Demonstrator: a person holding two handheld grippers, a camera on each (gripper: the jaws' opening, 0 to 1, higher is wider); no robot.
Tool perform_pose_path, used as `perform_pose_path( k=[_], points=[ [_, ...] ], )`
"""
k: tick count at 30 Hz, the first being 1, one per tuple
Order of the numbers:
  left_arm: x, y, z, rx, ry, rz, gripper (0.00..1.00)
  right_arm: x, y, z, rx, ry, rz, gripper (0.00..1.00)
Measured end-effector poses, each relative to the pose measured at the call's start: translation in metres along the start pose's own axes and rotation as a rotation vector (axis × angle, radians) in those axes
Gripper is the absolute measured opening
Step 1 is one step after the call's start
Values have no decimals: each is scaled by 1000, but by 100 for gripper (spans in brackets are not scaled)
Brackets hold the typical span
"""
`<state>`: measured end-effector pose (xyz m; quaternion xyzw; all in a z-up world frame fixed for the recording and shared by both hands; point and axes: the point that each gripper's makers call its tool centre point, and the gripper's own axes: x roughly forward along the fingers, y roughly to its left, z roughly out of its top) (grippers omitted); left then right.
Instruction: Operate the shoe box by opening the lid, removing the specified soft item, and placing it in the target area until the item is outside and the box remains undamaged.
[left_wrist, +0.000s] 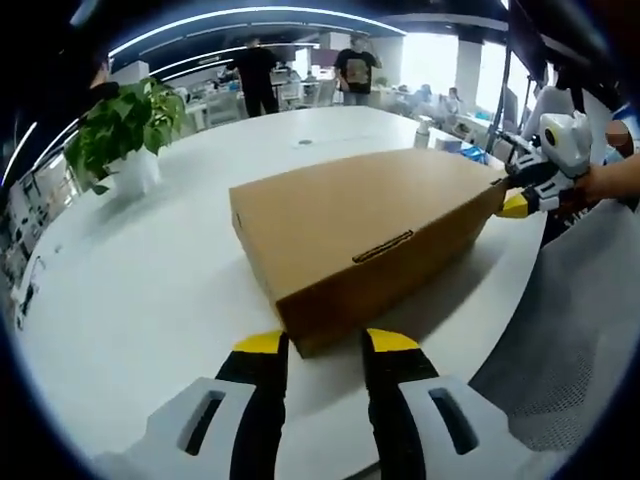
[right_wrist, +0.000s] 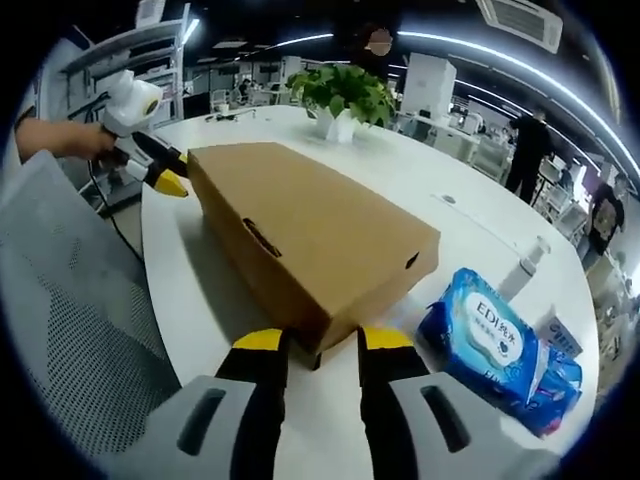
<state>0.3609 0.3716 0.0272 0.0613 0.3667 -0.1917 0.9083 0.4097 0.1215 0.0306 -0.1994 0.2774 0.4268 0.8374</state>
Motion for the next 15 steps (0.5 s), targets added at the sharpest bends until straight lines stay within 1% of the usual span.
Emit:
perform_pose_path(
  k=[5,7,8,15],
  points=[
    [0,-1,-7,-12,24,-2,30,0,0,-3,12,5,-1,26],
    [-1,-1,-6,-13,20,2,30,-1,-1,-3,18,9,-1,29],
    [-2,0,-6,-14,18,4,30,-4,-2,-1,29,1,3,29],
    [-13,6,-3,-16,3,20,31,-16,-5,9,17,-15,12,32]
  ],
)
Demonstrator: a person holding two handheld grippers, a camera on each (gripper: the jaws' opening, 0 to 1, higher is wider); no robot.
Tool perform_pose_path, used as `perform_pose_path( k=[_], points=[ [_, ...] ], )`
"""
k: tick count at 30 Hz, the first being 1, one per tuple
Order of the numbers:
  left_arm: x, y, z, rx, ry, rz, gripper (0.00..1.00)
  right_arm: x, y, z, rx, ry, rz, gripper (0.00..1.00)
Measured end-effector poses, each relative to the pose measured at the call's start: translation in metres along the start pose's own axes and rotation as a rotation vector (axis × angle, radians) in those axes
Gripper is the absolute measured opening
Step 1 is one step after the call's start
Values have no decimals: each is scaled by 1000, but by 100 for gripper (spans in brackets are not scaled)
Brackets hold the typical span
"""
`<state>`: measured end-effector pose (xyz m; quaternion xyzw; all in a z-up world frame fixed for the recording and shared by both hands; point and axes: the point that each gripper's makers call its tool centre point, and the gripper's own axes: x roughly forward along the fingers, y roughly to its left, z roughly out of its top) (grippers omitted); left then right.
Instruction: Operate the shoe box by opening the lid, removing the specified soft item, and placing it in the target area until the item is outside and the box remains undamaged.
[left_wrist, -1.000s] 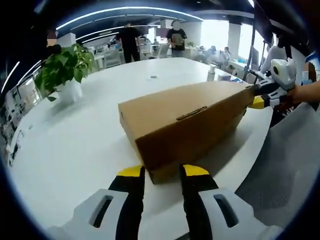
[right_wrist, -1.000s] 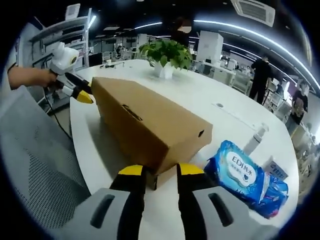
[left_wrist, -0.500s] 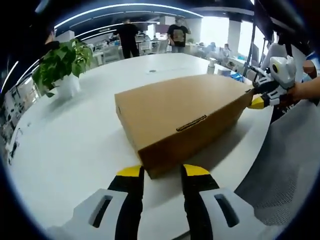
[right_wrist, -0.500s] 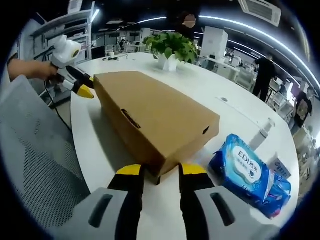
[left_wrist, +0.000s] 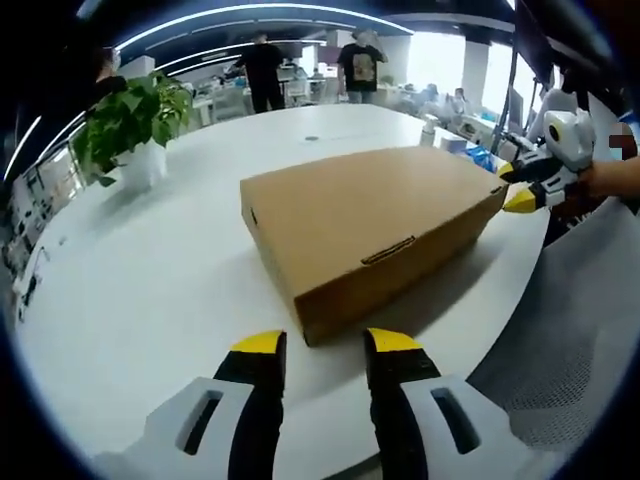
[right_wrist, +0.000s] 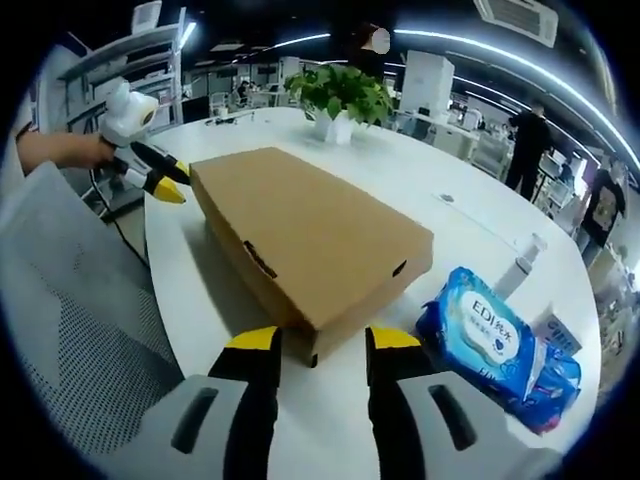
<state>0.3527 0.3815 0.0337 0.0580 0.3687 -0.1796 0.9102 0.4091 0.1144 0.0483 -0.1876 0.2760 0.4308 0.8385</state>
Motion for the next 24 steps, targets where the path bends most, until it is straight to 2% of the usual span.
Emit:
perform_pose_path(
  k=[4,7,12,24],
  points=[
    [-3,1,7,26,-15,2,31,-1,-3,9,4,-23,2,32],
    [-2,-1,15,40,-40,-7,31,2,-2,10,4,-23,7,33],
    [4,-2,19,95,-40,-8,28,5,2,10,-6,-22,27,32],
    [11,0,12,108,-29,-20,28,13,5,3,20,2,40,31]
  ],
)
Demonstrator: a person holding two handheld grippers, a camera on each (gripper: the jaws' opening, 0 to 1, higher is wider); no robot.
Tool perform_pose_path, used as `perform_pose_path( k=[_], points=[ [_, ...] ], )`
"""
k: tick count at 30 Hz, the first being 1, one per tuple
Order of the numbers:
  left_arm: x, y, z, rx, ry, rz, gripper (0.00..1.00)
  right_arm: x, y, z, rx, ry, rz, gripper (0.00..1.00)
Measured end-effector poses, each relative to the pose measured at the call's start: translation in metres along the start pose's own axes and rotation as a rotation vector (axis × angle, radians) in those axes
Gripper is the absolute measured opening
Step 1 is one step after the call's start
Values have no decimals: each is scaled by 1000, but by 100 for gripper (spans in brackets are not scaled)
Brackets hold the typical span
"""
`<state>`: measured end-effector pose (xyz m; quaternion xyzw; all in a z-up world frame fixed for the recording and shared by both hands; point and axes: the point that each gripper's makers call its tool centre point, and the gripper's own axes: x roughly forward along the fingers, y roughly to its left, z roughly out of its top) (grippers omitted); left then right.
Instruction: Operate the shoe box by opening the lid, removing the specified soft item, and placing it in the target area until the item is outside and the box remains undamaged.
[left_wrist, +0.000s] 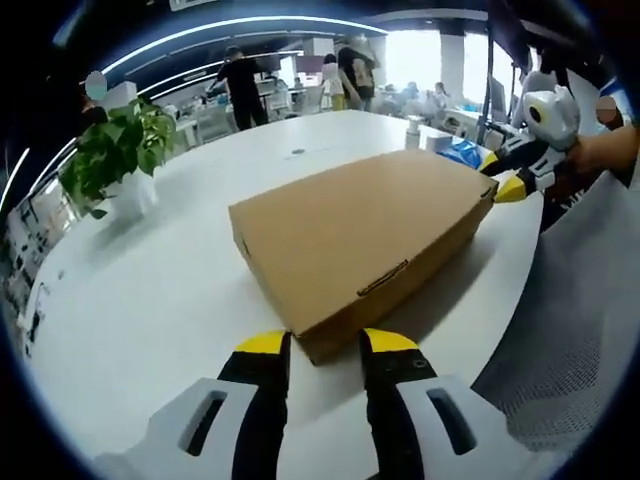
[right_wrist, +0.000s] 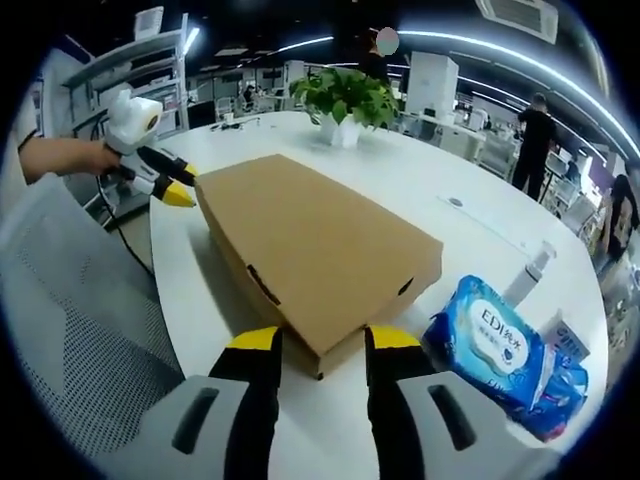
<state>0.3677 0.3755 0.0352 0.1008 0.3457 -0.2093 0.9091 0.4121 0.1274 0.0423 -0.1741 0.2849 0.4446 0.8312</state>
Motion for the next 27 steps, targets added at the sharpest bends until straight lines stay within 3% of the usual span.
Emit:
perform_pose_path(
  k=[14,27],
  points=[
    [7,5,-1,-31,16,10,25,8,-2,-5,-2,22,-2,31],
    [17,15,7,-44,13,18,25,19,-15,4,-7,29,-6,32]
  ],
)
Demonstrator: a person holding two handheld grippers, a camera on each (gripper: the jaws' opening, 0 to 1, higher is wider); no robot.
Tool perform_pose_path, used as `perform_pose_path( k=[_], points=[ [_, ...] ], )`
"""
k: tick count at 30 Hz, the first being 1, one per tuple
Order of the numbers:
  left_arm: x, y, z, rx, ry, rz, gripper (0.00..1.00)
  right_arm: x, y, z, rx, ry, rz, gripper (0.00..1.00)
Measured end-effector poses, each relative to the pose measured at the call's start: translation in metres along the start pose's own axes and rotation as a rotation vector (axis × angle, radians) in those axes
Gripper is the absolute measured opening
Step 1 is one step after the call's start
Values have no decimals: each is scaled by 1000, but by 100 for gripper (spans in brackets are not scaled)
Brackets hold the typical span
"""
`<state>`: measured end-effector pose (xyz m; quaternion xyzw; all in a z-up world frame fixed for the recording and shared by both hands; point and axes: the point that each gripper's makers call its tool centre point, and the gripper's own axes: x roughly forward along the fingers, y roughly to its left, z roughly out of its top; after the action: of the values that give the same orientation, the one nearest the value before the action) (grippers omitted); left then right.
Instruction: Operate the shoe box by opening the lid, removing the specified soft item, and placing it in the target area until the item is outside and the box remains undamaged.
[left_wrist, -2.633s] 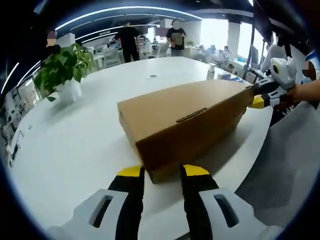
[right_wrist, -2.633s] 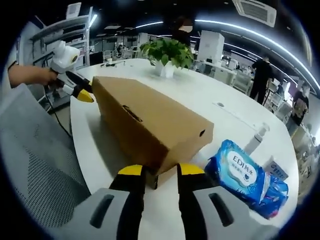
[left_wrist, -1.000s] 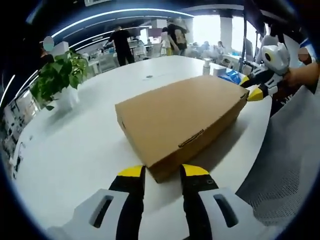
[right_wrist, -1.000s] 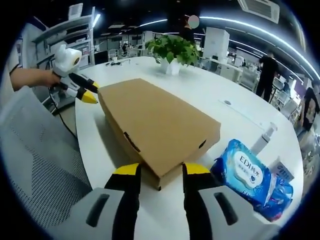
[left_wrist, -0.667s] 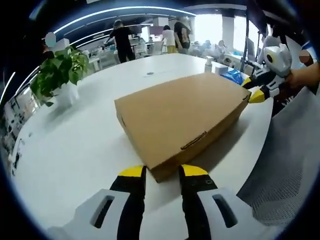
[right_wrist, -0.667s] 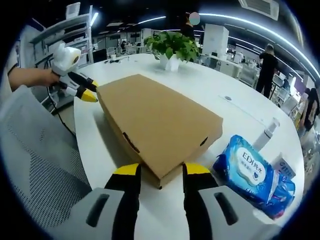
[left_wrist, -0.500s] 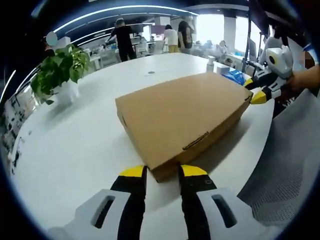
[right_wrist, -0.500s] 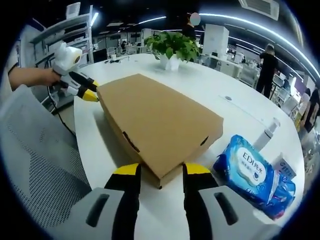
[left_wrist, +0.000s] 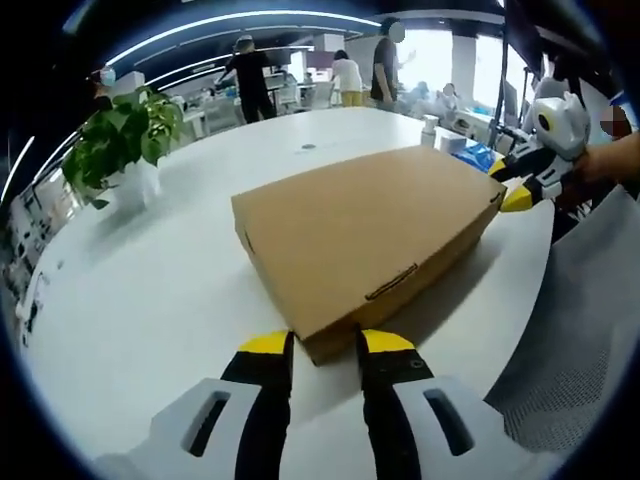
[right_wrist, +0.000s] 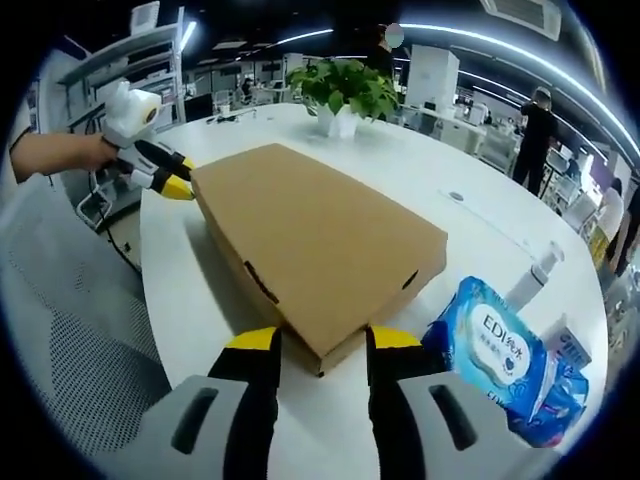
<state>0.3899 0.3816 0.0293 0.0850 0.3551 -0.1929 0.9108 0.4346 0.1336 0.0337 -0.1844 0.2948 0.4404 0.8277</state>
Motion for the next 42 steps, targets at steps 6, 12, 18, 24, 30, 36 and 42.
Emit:
perform_pose_path(
  k=[6,12,18,24,30,36,42],
  points=[
    [6,7,6,4,5,-8,25,7,-9,5,-3,3,-1,32],
    [14,13,13,9,11,-12,24,13,-19,11,-10,6,-11,32],
    [24,17,22,3,10,-12,24,20,-31,15,-18,9,-20,32],
    [36,24,33,-2,12,-14,24,28,-47,20,-19,15,-34,33],
    [47,28,43,-5,14,-19,24,34,-62,24,-15,18,-51,33],
    [58,35,54,-5,22,-29,24,38,-73,27,-2,22,-60,33],
    [67,39,62,1,31,-34,24,42,-82,28,25,23,-72,34]
  ],
)
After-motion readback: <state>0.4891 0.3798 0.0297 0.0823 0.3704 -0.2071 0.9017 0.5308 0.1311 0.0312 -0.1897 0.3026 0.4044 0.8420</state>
